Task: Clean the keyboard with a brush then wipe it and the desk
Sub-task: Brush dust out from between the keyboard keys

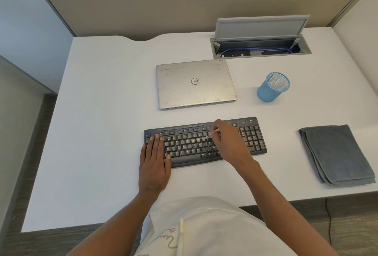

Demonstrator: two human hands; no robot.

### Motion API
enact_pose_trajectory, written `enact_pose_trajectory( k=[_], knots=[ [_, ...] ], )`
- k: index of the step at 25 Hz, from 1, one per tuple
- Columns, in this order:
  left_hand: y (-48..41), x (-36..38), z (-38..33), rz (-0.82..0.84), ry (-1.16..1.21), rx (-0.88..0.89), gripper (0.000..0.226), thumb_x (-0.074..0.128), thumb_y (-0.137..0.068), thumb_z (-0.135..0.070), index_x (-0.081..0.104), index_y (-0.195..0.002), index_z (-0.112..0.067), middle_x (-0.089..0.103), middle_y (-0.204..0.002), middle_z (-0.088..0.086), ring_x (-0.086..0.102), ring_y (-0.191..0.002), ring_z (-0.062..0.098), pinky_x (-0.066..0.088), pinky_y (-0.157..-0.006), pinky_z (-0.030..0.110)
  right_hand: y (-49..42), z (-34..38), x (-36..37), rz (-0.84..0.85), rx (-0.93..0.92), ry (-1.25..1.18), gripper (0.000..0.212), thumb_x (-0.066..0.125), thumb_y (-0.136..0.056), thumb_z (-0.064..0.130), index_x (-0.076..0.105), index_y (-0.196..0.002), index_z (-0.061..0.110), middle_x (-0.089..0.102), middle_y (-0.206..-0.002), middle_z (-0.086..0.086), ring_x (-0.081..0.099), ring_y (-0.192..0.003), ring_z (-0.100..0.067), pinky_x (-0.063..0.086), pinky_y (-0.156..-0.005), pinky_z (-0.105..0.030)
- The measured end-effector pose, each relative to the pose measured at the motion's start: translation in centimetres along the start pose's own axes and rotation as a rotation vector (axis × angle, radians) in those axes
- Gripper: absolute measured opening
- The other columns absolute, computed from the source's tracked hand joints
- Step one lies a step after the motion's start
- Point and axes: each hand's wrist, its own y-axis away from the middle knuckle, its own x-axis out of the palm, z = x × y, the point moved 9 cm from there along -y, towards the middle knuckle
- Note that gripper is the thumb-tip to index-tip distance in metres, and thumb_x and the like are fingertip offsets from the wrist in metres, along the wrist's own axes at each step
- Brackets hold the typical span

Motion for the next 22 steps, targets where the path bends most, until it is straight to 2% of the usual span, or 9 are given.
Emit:
enact_pose_trajectory(
  k=[5,7,10,13,16,19,22],
  knots=[
    [0.0,0.2,0.1,0.010,-0.003,-0.003,0.063,0.029,-0.109,-0.035,0.032,-0.165,-0.006,0.024,-0.175,0.008,0.016,-0.164,0.024,0.017,-0.132,0.050,-0.4,-3.8,-2.4,-0.089,0.172,0.076,0.011,0.046,-0.103,0.012,0.054,-0.096,0.014,0.062,-0.084,-0.004,0.061,-0.072,-0.024,0.052,-0.062,-0.041],
    [0.0,0.2,0.1,0.009,-0.003,-0.003,0.063,0.029,-0.109,-0.035,0.032,-0.165,-0.006,0.024,-0.175,0.008,0.016,-0.164,0.024,0.017,-0.132,0.050,-0.4,-4.0,-3.7,-0.135,0.194,-0.002,0.010,0.047,-0.103,0.011,0.054,-0.095,0.013,0.063,-0.082,-0.004,0.058,-0.065,-0.021,0.051,-0.056,-0.039],
    [0.0,0.1,0.1,0.002,0.005,-0.001,0.063,0.029,-0.109,-0.035,0.032,-0.165,-0.006,0.025,-0.175,0.008,0.017,-0.164,0.024,0.017,-0.132,0.050,-0.9,-1.8,-3.7,-0.140,0.089,-0.126,0.009,0.051,-0.103,0.014,0.057,-0.096,0.017,0.065,-0.080,0.000,0.061,-0.063,-0.022,0.051,-0.054,-0.039],
    [0.0,0.1,0.1,-0.001,0.008,-0.002,0.063,0.029,-0.109,-0.036,0.032,-0.165,-0.007,0.024,-0.175,0.008,0.016,-0.164,0.023,0.016,-0.133,0.050,-1.8,0.1,-1.2,-0.027,0.009,-0.161,0.011,0.050,-0.104,0.014,0.060,-0.099,0.017,0.064,-0.077,0.001,0.049,-0.055,-0.017,0.041,-0.049,-0.032],
    [0.0,0.1,0.1,0.001,0.005,0.000,0.063,0.029,-0.109,-0.036,0.033,-0.165,-0.007,0.025,-0.175,0.008,0.016,-0.164,0.024,0.017,-0.132,0.050,-2.2,-0.3,0.2,0.037,0.050,-0.088,0.014,0.048,-0.106,0.013,0.061,-0.100,0.015,0.065,-0.081,-0.002,0.049,-0.057,-0.014,0.040,-0.050,-0.029],
    [0.0,0.1,0.1,0.004,0.001,0.000,0.063,0.028,-0.109,-0.036,0.033,-0.165,-0.007,0.025,-0.175,0.008,0.017,-0.164,0.024,0.017,-0.133,0.049,-2.6,-1.9,-1.2,-0.016,0.110,-0.016,0.016,0.047,-0.106,0.012,0.061,-0.098,0.012,0.068,-0.086,-0.004,0.056,-0.063,-0.012,0.042,-0.053,-0.028],
    [0.0,0.1,0.1,-0.002,0.007,0.001,0.063,0.030,-0.108,-0.035,0.034,-0.164,-0.006,0.025,-0.175,0.008,0.018,-0.163,0.024,0.016,-0.133,0.048,-3.3,-3.8,-3.2,-0.077,0.201,0.039,0.018,0.045,-0.102,0.006,0.062,-0.094,0.008,0.072,-0.090,-0.009,0.068,-0.077,-0.020,0.049,-0.059,-0.033]
  ],
)
